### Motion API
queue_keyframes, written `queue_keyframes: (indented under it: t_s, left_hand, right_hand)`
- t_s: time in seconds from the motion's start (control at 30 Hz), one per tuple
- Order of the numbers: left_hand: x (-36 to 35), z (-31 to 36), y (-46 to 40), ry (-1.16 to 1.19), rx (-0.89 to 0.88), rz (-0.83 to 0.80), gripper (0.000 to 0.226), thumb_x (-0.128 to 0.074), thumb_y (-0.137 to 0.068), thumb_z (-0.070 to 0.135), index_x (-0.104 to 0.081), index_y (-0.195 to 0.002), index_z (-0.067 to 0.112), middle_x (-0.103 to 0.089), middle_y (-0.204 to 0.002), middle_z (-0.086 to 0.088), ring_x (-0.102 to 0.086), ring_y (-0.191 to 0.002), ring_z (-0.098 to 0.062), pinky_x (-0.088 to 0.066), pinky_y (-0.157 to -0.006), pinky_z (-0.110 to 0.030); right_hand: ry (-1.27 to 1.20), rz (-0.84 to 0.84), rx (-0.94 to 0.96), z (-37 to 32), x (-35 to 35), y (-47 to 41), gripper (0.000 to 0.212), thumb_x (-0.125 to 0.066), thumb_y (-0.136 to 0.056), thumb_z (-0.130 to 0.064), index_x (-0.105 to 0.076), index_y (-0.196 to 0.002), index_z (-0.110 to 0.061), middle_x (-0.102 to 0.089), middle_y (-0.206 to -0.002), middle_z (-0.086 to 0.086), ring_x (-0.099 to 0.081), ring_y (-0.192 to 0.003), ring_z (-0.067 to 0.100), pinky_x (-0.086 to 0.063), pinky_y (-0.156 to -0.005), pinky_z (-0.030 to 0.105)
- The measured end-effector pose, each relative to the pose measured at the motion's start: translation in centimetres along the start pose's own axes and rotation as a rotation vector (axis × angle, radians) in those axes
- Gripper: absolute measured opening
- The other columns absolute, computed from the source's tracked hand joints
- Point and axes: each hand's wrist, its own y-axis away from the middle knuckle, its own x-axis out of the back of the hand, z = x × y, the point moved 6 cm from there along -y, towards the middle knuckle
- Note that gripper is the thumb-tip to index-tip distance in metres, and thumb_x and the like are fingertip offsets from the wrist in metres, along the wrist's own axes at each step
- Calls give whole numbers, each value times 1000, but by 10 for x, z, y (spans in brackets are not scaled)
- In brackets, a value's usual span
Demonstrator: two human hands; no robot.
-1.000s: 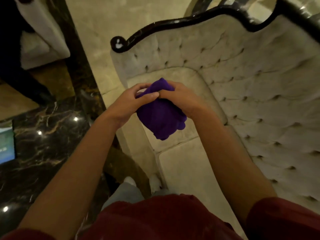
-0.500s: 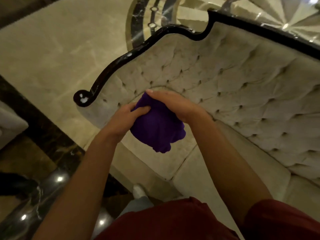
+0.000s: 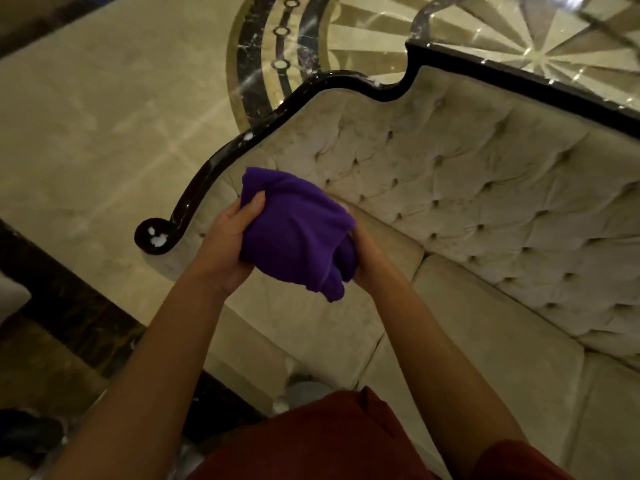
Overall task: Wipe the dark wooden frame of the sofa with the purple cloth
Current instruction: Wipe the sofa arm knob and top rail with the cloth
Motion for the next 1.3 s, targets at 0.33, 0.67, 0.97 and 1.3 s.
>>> queue_keyframes:
  t_s: [0.33,0.67,0.97,1.3]
  left_hand:
    - [49,21,-46,28,-55,180,50,-58,-100,31,-54,-149,21,-65,-144,-6,-63,-132,-26,-54,-105,-46]
    - [54,4,-93,151,-33,158,46,-56,-105,26,-53,-150,21,-61,-149,-6,-60,-135,-27,-58,-98,-46]
    - [75,-8,-111,149,208,27,33,-57,-104,19,-72,-133,20,-63,-146,-11,-61,-134,-25,-57,-97,-38]
    - [130,46,-127,-353,281,-51,51,-65,-86,69,-59,-134,52,-73,-128,6,-72,-118,-16,-62,-88,-34]
  right_hand:
    - [4,18,-152,21,-13,-61,66,-43,-104,-63,-68,-119,-4,-76,-109,19,-75,-98,34,-60,-85,47]
    - [-288,-151,24,-23,-66,-85,92,-72,-82,-55,-37,-159,-17,-48,-160,12,-52,-143,32,-49,-113,57]
    - [-407,22,23,-39,-69,-119,50,-81,-85,-11,-66,-133,-8,-76,-126,13,-72,-117,31,-60,-99,45]
    - [-230,105,-99,-22,-100,-148,63,-93,-67,-31,-71,-124,-20,-82,-109,4,-76,-107,28,-62,-80,40]
